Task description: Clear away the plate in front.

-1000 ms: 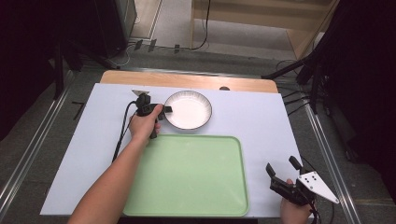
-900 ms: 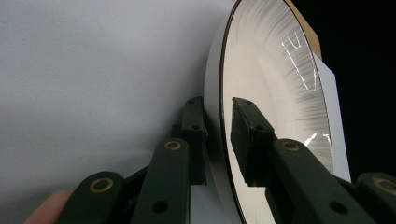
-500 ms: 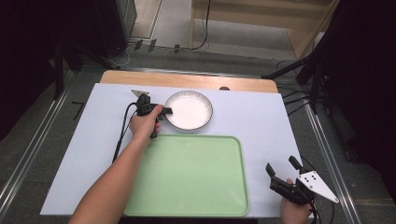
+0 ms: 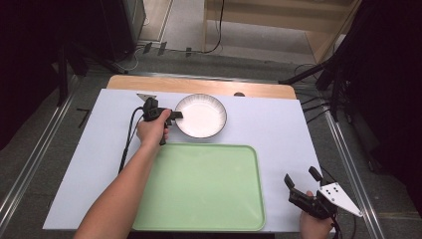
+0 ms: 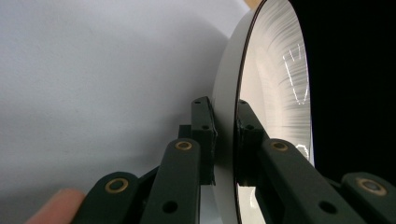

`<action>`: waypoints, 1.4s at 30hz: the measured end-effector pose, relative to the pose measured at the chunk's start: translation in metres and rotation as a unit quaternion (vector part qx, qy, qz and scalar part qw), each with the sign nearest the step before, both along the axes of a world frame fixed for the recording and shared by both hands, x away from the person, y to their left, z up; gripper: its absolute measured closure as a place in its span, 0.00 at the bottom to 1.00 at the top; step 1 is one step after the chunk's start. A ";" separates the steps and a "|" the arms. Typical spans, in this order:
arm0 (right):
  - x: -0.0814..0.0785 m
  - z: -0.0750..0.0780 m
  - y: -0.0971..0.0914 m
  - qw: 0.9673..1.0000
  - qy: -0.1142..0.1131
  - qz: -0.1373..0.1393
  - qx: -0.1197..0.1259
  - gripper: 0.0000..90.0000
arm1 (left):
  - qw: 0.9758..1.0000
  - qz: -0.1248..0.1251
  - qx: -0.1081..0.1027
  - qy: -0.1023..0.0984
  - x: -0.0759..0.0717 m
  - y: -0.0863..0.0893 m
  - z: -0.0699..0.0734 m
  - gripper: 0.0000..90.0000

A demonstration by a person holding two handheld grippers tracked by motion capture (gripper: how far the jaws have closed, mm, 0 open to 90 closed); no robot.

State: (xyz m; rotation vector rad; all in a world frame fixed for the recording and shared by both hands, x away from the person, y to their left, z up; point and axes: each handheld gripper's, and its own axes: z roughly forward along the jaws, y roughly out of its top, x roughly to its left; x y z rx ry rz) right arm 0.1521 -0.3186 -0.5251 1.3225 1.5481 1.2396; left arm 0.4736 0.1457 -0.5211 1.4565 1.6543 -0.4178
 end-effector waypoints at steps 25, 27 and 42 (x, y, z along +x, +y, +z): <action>-0.001 0.001 0.000 1.000 -0.001 -0.002 0.001 0.14 | 0.998 -0.050 -0.007 -0.024 -0.022 0.017 0.023 0.92; -0.001 0.001 0.000 1.000 -0.001 -0.002 0.001 0.14 | 0.998 -0.055 -0.005 -0.024 -0.024 0.017 0.024 0.92; -0.001 0.001 0.000 1.000 0.000 -0.003 0.001 0.14 | 0.992 -0.126 0.008 -0.030 -0.058 0.020 0.025 0.92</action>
